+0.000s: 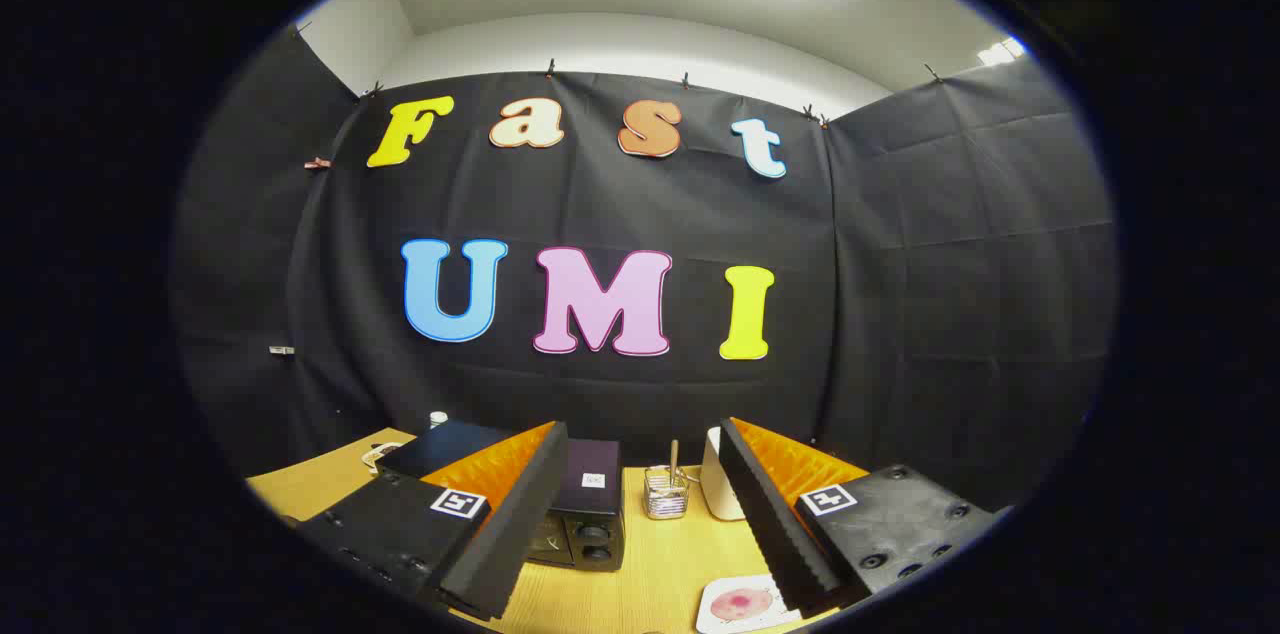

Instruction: Open the toaster oven, put the food inside, and close the toaster oven door.

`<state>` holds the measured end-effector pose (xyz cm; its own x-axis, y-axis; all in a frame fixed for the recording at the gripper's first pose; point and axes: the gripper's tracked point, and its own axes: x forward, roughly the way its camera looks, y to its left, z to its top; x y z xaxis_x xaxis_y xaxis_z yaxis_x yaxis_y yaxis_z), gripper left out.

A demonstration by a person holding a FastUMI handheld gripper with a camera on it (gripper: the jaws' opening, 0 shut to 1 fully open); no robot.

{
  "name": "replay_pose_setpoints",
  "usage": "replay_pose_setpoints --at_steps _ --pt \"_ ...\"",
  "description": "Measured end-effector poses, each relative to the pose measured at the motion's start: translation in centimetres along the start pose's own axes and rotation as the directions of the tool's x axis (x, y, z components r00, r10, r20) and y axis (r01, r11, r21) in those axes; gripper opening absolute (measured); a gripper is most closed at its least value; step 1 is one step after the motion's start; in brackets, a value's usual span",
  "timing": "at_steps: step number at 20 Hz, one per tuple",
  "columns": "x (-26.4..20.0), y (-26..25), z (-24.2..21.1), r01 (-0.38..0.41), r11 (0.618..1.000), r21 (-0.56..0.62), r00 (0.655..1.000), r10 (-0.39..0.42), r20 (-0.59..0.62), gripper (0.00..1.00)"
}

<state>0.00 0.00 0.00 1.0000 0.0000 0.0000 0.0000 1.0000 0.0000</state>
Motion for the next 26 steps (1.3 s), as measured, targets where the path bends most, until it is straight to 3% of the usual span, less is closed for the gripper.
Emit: replay_pose_setpoints --at_steps 20,26 --pt "0.0 -0.5 -1.8 0.003 1.000 0.022 0.998 -0.002 -0.068 0.98" --pt "1.1 0.1 -4.0 0.007 0.999 0.037 0.988 -0.001 -0.151 0.98"
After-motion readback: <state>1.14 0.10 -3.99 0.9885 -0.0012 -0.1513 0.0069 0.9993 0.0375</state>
